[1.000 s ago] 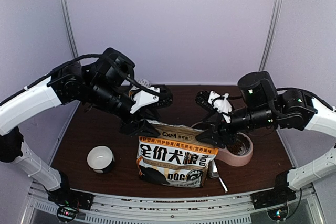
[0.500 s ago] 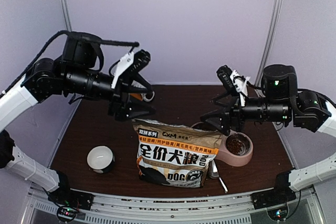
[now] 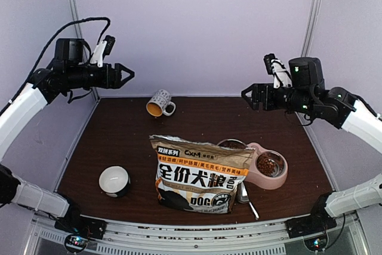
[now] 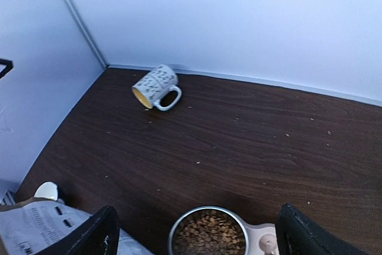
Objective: Serve the pet food
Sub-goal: Reset both arms
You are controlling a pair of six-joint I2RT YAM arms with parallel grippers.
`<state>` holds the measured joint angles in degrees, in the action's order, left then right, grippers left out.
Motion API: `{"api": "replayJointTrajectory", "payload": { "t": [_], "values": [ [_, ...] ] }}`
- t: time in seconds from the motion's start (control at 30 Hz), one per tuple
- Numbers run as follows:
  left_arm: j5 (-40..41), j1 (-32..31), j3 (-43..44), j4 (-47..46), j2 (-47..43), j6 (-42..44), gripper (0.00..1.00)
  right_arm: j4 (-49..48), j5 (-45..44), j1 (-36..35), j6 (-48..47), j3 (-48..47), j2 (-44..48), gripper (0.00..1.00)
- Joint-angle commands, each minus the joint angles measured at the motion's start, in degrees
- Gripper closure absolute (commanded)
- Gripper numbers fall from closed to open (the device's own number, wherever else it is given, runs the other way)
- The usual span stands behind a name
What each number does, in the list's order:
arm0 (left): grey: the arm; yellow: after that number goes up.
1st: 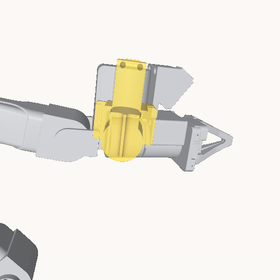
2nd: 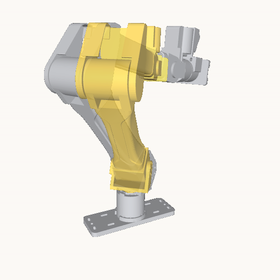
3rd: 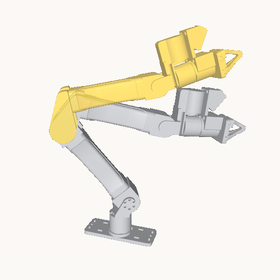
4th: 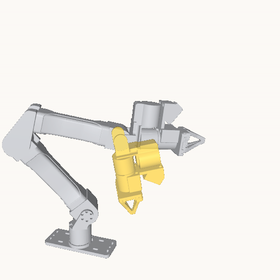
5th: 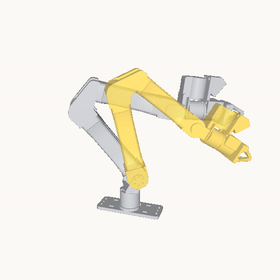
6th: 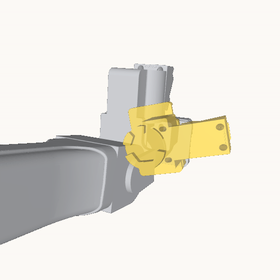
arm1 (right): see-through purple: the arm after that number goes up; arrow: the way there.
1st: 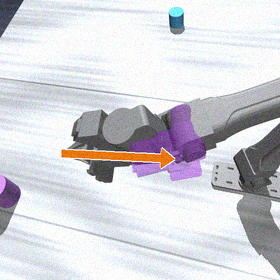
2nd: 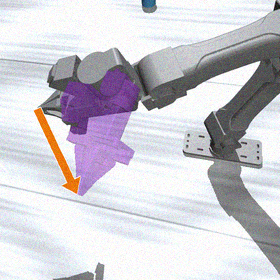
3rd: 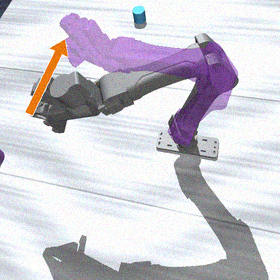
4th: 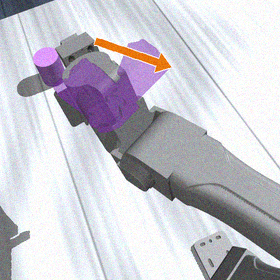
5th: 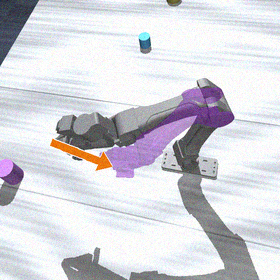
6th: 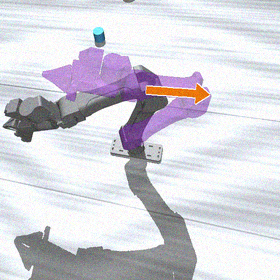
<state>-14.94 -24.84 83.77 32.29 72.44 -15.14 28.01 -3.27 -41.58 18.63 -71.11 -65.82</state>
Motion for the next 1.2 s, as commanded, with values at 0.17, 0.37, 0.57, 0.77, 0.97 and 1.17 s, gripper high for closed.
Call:
{"api": "replayJointTrajectory", "payload": {
  "t": [0.17,0.37,0.57,0.77,0.97,1.17],
  "values": [
    [4.4,27.1,-23.2,-10.1,-10.5,-7.1,0.17,-4.9,1.6,18.4,2.0,12.9,4.3,0.07],
    [13.2,37.3,-41.3,-26.8,-12.2,-9.9,0.16,-12.9,2.3,31.4,1.0,24.2,9.2,0.07],
    [24.1,37.5,-59.1,-50.2,-14.9,-4.6,0.16,-32.7,-3.6,36.6,-2.8,41.2,16.0,0.06],
    [23.5,37.4,-69.9,-68.8,-11.7,2.4,0.15,-57.0,-9.0,36.8,-9.2,55.5,16.3,0.05],
    [20.6,37.3,-68.2,-82.4,-1.9,5.0,0.12,-73.2,-10.0,37.9,-13.3,59.0,5.5,0.05],
    [14.0,37.0,-62.3,-79.5,3.5,7.2,0.14,-82.3,-7.8,39.6,-13.4,57.6,-2.6,0.05]
  ]
}}
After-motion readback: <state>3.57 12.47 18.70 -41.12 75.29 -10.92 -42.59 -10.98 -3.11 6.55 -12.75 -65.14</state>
